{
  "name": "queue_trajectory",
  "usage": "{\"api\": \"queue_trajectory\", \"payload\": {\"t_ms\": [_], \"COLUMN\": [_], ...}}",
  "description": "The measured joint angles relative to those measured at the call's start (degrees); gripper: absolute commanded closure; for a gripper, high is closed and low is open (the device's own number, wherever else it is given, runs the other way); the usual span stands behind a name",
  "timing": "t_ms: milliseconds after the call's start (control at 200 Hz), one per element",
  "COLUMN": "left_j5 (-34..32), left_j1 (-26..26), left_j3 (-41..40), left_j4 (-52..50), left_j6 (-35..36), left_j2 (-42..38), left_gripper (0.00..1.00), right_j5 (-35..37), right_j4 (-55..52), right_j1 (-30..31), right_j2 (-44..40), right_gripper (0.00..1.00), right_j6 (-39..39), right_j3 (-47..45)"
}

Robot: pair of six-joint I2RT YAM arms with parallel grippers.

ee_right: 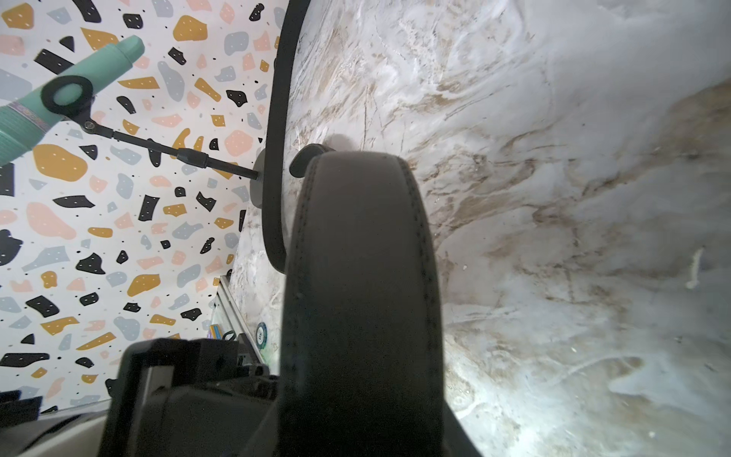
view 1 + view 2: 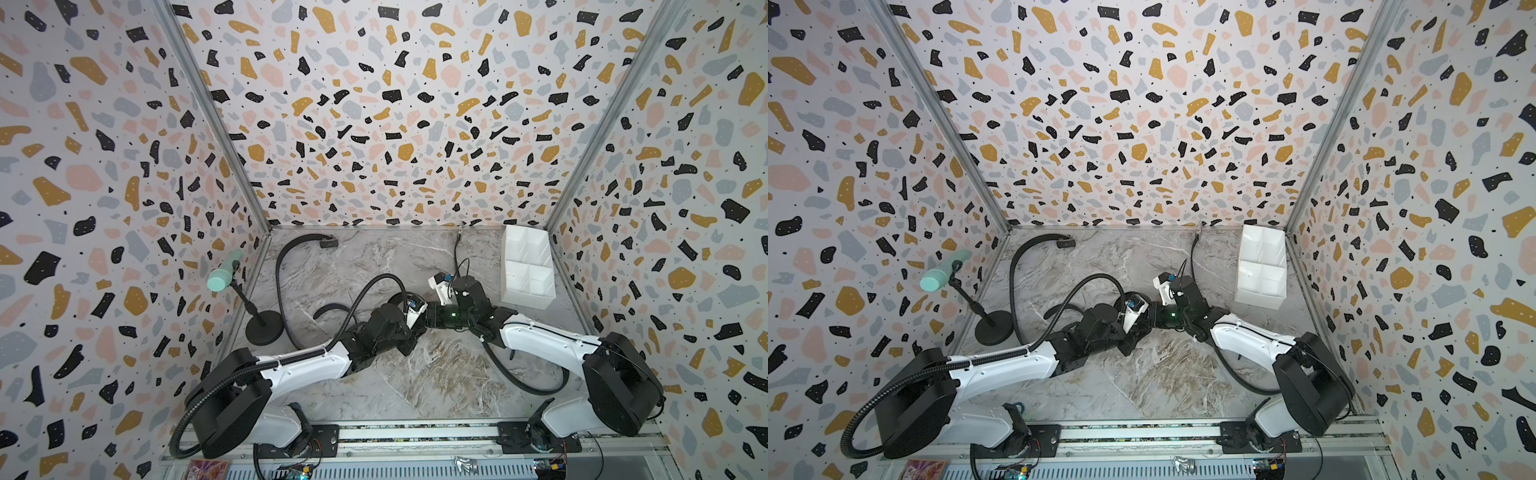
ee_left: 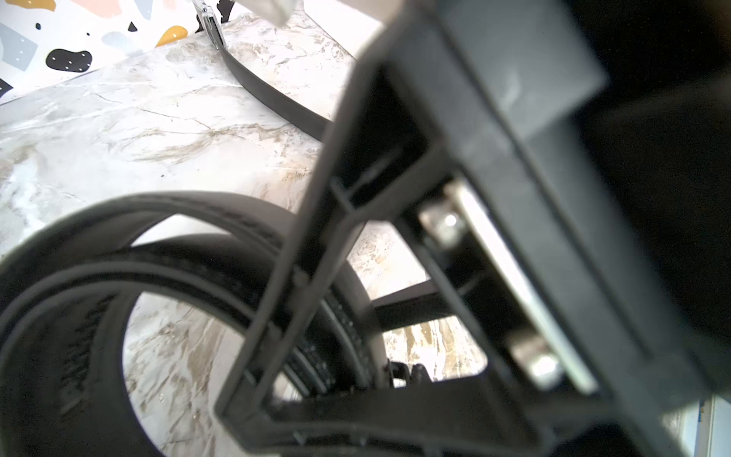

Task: Place the belts into the storage roll
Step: Pick up the belt from the center of the board.

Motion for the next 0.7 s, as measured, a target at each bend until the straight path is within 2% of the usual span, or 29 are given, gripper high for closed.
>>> {"api": "queue_trajectory", "payload": {"t_ms": [60,200,305,466,701], "left_j5": [0.0,0.0,-0.2,-0.7,-4.0], "left_j1": [0.0,0.0,0.0,0.0,0.0], "left_j3": [0.2,1.2,2.1,3.0,3.9], "left_j4": [0.3,0.5,0.3,0.2,-3.5], "left_j6": [-0.2,-0.5,-0.7,-0.9,-0.8], "left_j2": [0.0,0.0,-0.1,-0.8,-4.0], "left_gripper": [0.82,0.59,0.46,0.35,0.24], "right_j5": [1.1,3.5,6.4,8.6,10.6], "right_j4": [-1.4,-3.7,-5.5,-7.4,-13.4], "right_j1": [0.1,0.1,-1.3,-3.3,-5.9], "right_j2": [-0.6,-2.1,-3.0,-3.0,-5.1], "right_gripper": [0.81,0.83,0.83,0.83,0.84], "right_j6": [-0.7,-2.0,-2.9,-3.6,-6.8], "right_j3": [0.5,1.4,1.4,1.4,2.2]}}
